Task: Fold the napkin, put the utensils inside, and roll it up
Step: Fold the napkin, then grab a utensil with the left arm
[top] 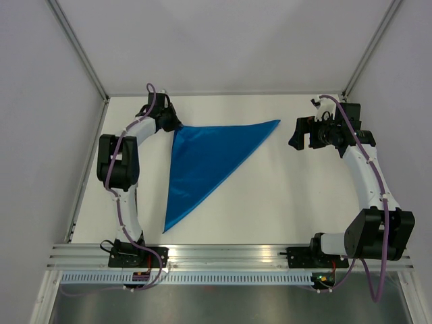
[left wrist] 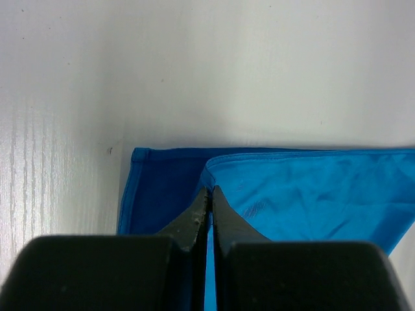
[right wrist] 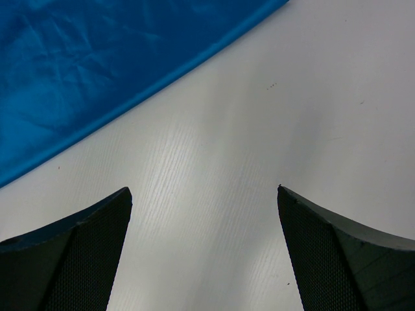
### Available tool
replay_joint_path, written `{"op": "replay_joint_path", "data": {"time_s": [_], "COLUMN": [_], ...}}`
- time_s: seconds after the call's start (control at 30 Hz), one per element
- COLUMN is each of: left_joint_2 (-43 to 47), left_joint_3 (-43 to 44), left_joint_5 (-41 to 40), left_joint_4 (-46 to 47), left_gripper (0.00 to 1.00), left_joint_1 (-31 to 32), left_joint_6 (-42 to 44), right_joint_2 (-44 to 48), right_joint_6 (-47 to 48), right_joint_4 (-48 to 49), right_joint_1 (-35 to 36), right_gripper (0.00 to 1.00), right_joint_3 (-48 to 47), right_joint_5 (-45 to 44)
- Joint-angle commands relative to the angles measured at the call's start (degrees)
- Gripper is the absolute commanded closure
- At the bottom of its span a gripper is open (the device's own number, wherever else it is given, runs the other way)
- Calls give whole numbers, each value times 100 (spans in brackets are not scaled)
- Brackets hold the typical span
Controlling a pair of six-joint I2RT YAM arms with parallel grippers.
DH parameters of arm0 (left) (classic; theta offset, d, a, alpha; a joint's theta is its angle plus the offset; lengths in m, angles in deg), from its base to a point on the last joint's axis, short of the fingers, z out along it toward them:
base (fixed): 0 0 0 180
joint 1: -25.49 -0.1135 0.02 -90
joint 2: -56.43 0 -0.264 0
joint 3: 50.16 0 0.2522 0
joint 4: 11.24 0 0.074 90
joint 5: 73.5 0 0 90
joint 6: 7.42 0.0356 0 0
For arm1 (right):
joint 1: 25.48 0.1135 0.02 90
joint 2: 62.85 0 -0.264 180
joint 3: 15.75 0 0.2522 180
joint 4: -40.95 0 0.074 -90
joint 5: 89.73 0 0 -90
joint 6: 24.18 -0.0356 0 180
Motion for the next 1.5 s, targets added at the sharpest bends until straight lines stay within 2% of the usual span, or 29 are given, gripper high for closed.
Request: {"op": "replay_joint_path", "data": {"time_s": [0.0, 0.03, 0.07, 0.17, 0.27, 0.37, 0.43, 0.57, 0.73, 0.93, 1.13, 1.33, 1.47], "left_joint_2": [-102, -102, -85, 38, 354, 888, 1214, 2215, 2858, 3904, 4721, 4802, 4426], "left_joint_3": [316, 316, 307, 290, 220, -112, -386, -1475, -2520, -3952, -4710, -4835, -4764], "left_joint_5": [110, 67, 31, -241, -618, -1049, -1637, -2508, -3264, -3300, -3845, -3819, -3565], "left_joint_4": [-32, -32, -32, -23, -14, 4, -31, -373, -1059, -1613, -2413, -2685, -2721], "left_gripper": [94, 86, 68, 41, 32, 31, 31, 29, 28, 28, 26, 25, 25], "left_joint_1": [-37, -46, -54, -81, -116, -116, -116, -116, -151, -151, -177, -318, -467], "left_joint_6": [107, 98, 107, 168, 212, 134, -76, -499, -639, -1457, -2108, -2257, -2205], "right_joint_2": [4, 4, 4, 39, 74, 118, 136, 110, -66, -241, -435, -462, -435], "right_joint_6": [40, 40, 49, 49, 66, 49, 22, -13, 5, 49, 180, 233, 251], "right_joint_4": [-44, -53, -62, -70, -71, -62, -70, -53, -167, -229, -369, -449, -466], "right_joint_1": [3, 3, 3, 3, 3, 3, -6, 12, 134, 275, 293, 302, 293], "right_gripper": [2, 2, 2, 2, 2, 2, 2, 2, 2, 2, 2, 2, 2], "right_joint_3": [11, 2, 2, 2, 2, -15, 2, 73, 81, 125, 134, 143, 143], "right_joint_5": [31, 31, 40, 66, 83, 154, 276, 584, 909, 1120, 1393, 1525, 1551]}}
